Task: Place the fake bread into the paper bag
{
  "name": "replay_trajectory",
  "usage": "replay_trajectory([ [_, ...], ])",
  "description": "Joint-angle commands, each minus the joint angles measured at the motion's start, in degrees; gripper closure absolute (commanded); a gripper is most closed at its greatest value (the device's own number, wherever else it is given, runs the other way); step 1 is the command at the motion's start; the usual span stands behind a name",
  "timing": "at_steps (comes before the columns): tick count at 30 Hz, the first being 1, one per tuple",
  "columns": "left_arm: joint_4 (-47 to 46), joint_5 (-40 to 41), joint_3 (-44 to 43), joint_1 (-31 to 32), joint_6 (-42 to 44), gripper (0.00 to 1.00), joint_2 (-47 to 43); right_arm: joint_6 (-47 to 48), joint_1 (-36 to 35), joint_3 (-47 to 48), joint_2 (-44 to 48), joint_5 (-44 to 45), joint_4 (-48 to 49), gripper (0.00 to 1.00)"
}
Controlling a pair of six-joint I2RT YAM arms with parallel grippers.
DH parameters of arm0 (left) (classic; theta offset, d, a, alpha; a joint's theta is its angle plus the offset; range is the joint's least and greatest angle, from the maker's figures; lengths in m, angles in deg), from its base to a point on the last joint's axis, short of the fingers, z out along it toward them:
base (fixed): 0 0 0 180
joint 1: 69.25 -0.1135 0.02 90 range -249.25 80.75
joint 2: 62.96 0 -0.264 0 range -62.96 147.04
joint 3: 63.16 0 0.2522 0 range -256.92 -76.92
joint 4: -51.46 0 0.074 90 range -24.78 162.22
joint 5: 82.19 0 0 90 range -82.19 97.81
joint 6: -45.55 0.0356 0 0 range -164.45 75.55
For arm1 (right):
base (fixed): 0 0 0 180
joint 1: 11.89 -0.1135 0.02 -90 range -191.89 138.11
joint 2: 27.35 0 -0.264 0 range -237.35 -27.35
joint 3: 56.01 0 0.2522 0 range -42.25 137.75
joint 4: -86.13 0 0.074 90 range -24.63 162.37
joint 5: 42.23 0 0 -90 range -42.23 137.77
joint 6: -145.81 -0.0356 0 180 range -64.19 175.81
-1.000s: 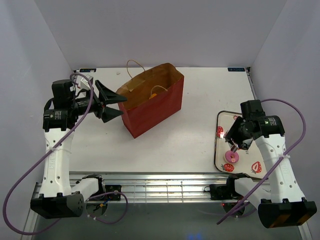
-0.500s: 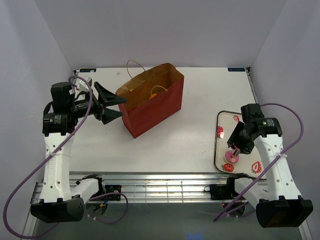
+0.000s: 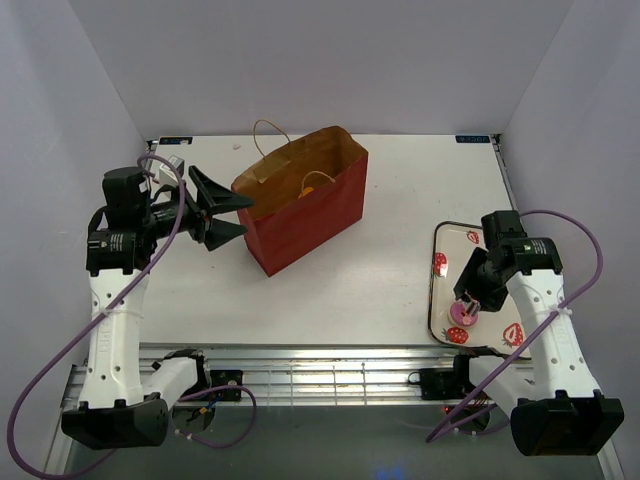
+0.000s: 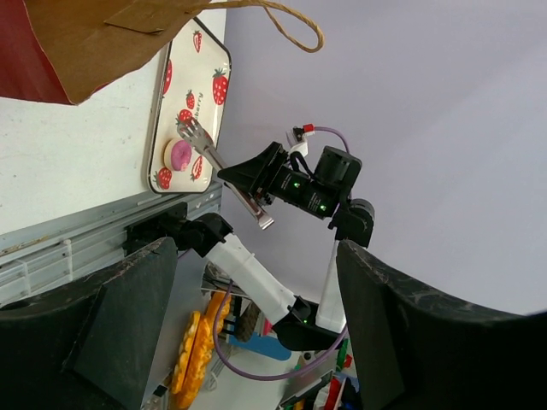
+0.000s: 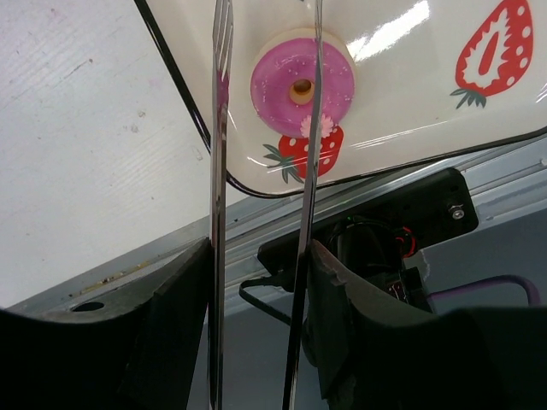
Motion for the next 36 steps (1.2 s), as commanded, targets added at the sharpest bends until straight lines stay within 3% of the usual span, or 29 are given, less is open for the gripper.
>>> replay_trajectory([
  [1,-2.2,0.0,1.3,-0.4,-1.1,0.15,-1.7,1.1,0.3,-1.9,2.0,-2.4,-0.2,0.48],
  [12,-2.3,0.5,3.0,-0.4,-2.4,0.15,-3.6,3.0,0.3,-3.1,2.5,-3.2,-0.2,0.48],
  [26,-2.4,0.0,3.1,-0.4,-2.4,0.15,-3.7,4.8,0.3,4.4,3.6,-4.4,-0.3,0.49],
  [36,-2.8,-0.5,3.7,-0.4,-2.3,0.15,-3.7,3.5,0.2,0.7,6.7,-10.0,-0.3,0.5],
])
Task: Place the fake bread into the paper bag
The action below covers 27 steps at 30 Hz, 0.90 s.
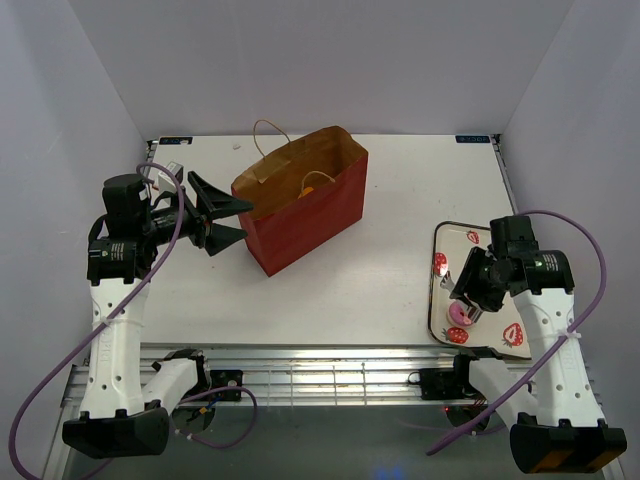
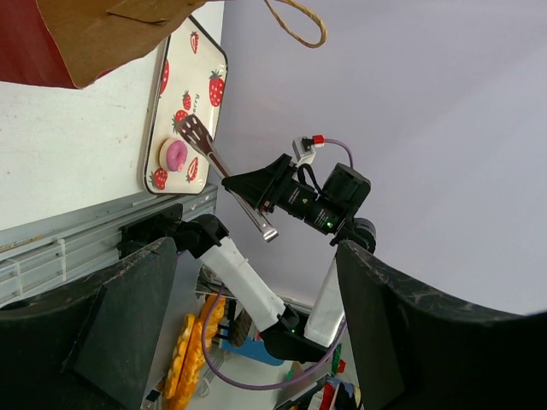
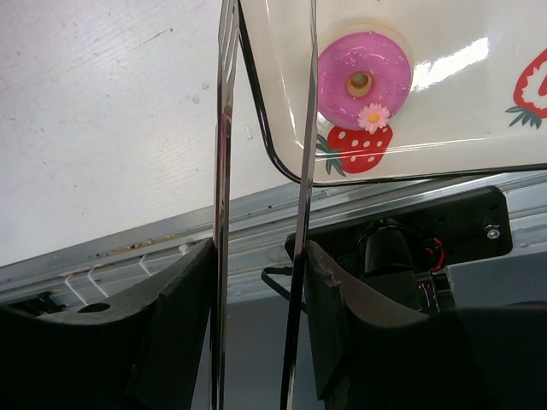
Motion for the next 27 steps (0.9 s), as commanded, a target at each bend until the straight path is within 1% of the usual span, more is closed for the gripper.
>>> replay_trajectory([
  [1,-0.9,-1.1,0.5,-0.3,0.3,0.14,-1.0,-0.4,0.1,-0.9,1.0,-2.1,-0.2,0.5],
  [5,-0.9,-1.3,0.5,-0.3,0.4,0.15,-0.9,-0.2,0.1,-0.6,0.7,-1.0,-0.3,0.5],
  [6,-0.9,-1.4,0.5,-0.3,0.5,0.15,-0.9,-0.3,0.1,-0.6,0.6,1.2,-0.3,0.5],
  [11,-0.9,-1.1,0.5,-0.3,0.5,0.14,-0.9,-1.1,0.1,-1.2,0.1,3.5,-0.2,0.49],
  [19,-0.9,-0.6,0.8,-0.3,0.2,0.15,-0.9,-0.3,0.2,-4.8,0.5,12.6,-0.1,0.46],
  [22,-0.9,-0.3,0.8,-0.3,0.0,0.15,-1.1,-2.0,0.2,-5.8,1.0,12.9,-0.1,0.46],
  [27,-0.9,-0.1,0.7,-0.3,-0.2,0.15,-1.4,-3.1,0.2,-7.1,1.1,9.3,0.1,0.46],
])
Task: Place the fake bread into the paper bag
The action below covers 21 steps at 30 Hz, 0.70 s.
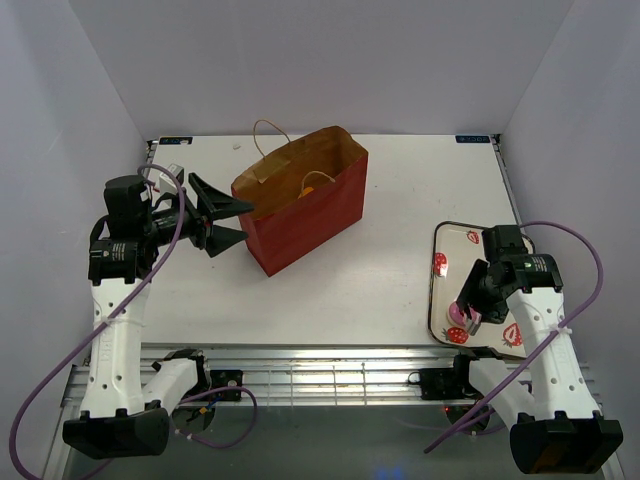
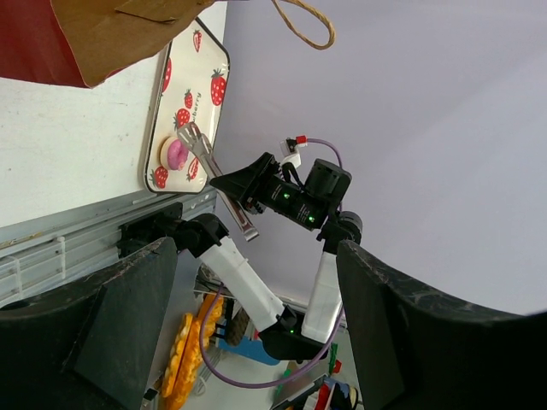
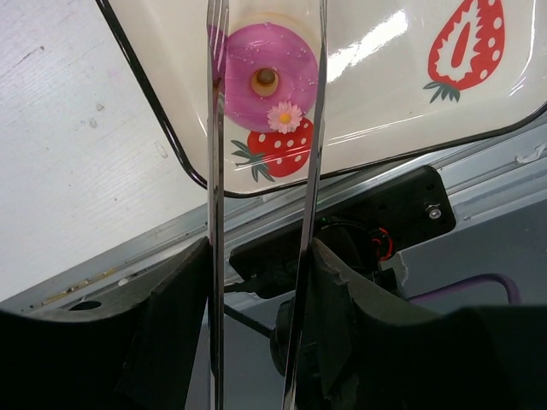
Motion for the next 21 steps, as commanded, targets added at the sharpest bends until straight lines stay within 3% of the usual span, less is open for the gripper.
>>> replay_trajectory([
  [1,-0.8,-0.1,-0.1,-0.3,-0.1,0.15,-1.4,-1.2,0.2,-0.6,0.8,-1.2,0.2,0.46],
  [12,-0.8,0.0,0.2,-0.3,-0.6,0.15,-2.0,1.0,0.1,1.7,-0.4,-13.4,5.2,0.51],
  [21,0.0,-0.4,-0.3,-0.3,0.0,0.14,-2.3,2.0,0.1,6.8,-6.2,-13.6,11.3,0.51],
])
